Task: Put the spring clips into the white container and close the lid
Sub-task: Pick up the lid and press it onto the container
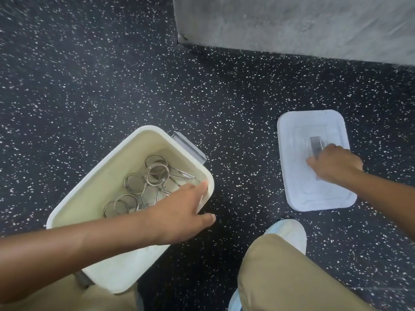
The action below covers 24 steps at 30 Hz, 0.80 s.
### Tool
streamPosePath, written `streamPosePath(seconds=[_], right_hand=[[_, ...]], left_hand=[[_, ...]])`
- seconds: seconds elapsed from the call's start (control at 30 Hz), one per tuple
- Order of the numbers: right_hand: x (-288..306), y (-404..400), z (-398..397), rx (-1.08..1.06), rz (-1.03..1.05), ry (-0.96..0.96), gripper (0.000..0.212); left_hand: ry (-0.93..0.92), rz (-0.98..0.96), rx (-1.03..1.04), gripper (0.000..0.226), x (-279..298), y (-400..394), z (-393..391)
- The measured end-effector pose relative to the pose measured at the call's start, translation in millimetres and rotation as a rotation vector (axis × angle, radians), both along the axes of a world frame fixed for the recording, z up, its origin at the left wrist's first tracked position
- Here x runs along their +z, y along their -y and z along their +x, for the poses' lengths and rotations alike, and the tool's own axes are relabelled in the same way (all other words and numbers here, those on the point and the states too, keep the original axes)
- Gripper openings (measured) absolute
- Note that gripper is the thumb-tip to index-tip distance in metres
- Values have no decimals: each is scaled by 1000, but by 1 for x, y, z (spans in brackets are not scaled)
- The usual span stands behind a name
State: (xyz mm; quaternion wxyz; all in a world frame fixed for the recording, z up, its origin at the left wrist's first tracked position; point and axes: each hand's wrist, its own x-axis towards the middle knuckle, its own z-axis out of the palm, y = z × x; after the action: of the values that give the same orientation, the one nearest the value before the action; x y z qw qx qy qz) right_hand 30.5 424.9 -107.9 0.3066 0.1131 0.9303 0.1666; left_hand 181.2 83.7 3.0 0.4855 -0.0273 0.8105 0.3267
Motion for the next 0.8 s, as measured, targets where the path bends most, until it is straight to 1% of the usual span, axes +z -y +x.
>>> streamPosePath(seconds=[0.13,0.27,0.43,0.5,0.57,0.6,0.67,0.73,0.8], right_hand=[[7,2,-6,2,-42,-59,54],[22,7,-15,-7,-165,-98,56],[58,32,-25,17,-329,-118,52],[78,47,-28,37,-375,-122,50],[99,65,-30,67,-395,-117,51],[111,75,-30,80,-398,-115,52],[135,94,-26,108,-402,-104,53],[157,115,-16,134,-410,-87,50],[177,138,4,168,-429,-59,45]], left_hand=[[-54,83,84,69,-1,-10,-26],[-45,160,189,59,-1,-21,-58],[-86,165,188,53,-7,-22,-77],[-128,149,150,39,-6,-17,-80],[-224,119,126,27,-1,-6,-82],[-283,105,151,26,3,0,-83],[-377,73,275,31,13,18,-80],[-450,65,434,34,18,40,-73],[-520,81,531,30,20,61,-62]])
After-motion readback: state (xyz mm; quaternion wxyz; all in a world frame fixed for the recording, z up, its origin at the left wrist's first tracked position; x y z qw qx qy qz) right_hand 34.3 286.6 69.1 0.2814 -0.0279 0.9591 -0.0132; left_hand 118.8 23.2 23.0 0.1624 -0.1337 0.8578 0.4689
